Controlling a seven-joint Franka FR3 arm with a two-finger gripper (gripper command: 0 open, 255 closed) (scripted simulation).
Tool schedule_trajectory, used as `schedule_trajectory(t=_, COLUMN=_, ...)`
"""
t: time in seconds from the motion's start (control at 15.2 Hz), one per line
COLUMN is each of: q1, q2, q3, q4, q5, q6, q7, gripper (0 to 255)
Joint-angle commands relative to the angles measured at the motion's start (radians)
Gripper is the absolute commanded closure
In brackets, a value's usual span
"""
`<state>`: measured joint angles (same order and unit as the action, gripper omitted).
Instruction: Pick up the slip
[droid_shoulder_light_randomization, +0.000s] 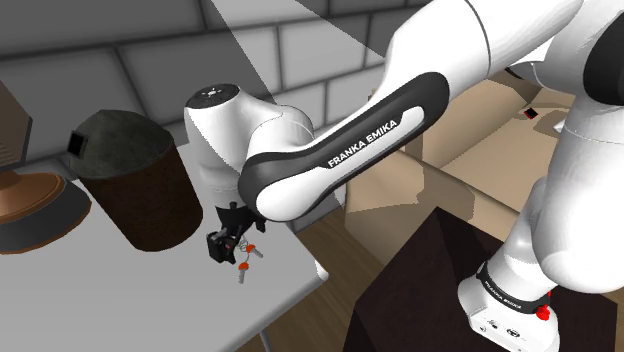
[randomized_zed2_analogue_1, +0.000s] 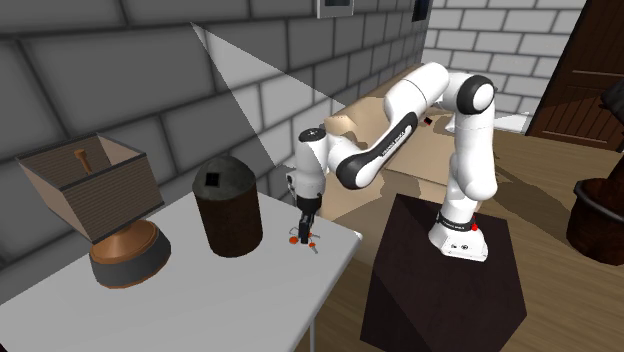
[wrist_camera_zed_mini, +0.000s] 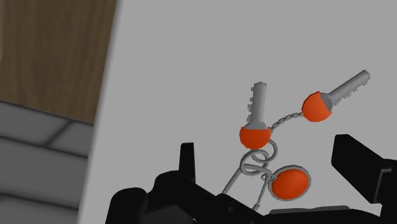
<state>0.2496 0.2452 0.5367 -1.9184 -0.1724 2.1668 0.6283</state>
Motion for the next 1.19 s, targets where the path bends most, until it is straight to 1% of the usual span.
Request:
schedule_trajectory(t=0.0, q1=0.002, q2=0.008, q3=-0.002, q4=-0.011, q5=-0.007, q6=0.018, q7=0.006, gripper=0)
schedule_trajectory(t=0.07, q1=0.002, q2=0.008, q3=-0.002, q4=-0.011, q5=-0.007, q6=0.018, q7=0.006, gripper=0)
schedule_trajectory(t=0.13, q1=0.003, q2=0.006, q3=-0.001, q4=-0.012, q5=-0.006, q6=0.018, q7=0.007, gripper=255)
schedule_trajectory(t=0.73, q1=0.003, q2=0.008, q3=-0.002, q4=-0.011, q5=-0.007, q6=0.018, q7=0.006, gripper=255)
schedule_trajectory(t=1.12, q1=-0.004, q2=-0.028, q3=0.006, q4=0.03, q5=0.02, q6=-0.053, q7=-0.013, gripper=255)
